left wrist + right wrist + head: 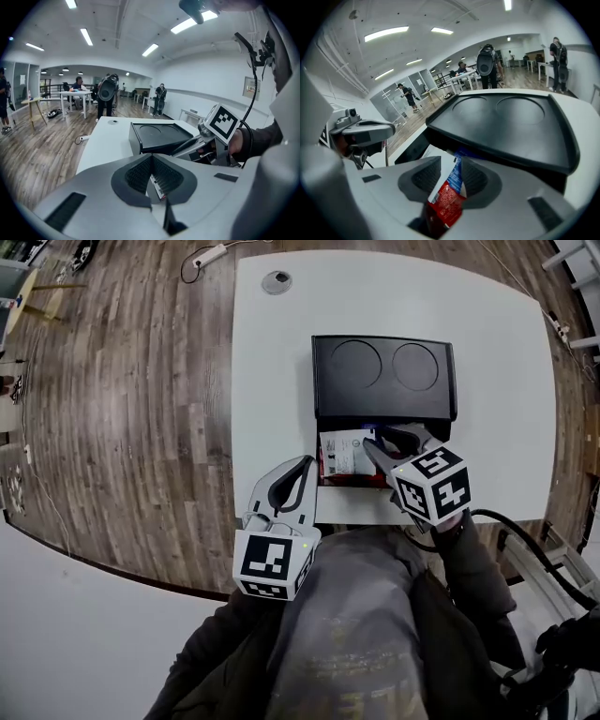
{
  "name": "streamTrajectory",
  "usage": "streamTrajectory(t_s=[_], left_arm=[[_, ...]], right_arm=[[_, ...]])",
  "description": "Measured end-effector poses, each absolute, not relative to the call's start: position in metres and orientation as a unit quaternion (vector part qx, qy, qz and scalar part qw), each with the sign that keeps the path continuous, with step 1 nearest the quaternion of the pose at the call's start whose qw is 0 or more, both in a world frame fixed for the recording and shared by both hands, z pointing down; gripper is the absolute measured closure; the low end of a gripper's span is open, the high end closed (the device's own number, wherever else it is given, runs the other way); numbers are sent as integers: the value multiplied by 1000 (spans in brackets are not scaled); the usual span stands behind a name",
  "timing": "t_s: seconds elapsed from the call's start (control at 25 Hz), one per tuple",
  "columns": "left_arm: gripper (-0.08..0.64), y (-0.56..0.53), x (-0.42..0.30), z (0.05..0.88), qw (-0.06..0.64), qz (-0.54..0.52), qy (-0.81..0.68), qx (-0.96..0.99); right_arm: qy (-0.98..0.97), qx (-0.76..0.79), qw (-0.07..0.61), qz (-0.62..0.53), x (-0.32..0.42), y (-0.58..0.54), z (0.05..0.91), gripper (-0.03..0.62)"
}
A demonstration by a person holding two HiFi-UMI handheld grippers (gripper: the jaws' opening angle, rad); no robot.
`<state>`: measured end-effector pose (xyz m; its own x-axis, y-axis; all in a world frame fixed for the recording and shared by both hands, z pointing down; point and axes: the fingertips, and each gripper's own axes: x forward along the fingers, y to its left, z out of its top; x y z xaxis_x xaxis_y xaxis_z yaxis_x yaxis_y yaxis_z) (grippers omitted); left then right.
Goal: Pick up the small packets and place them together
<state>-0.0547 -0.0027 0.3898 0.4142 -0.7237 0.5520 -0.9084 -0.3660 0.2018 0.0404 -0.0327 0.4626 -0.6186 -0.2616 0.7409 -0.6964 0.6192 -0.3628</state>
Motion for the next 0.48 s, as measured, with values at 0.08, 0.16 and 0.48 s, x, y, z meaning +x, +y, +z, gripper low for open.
streamTrajectory(t_s=[0.08, 0.16, 0.48], left_arm=[[557, -1, -56, 390, 248, 189, -511, 801], [557, -1, -58, 390, 250, 187, -514, 799], [557, 6, -64, 391, 248, 180, -518, 799]], right_arm=[[-834, 278, 342, 333, 37, -29, 468, 474], [-832, 276, 348, 333, 35, -28, 471, 474], [-849, 281, 333, 300, 29, -21, 460, 586]])
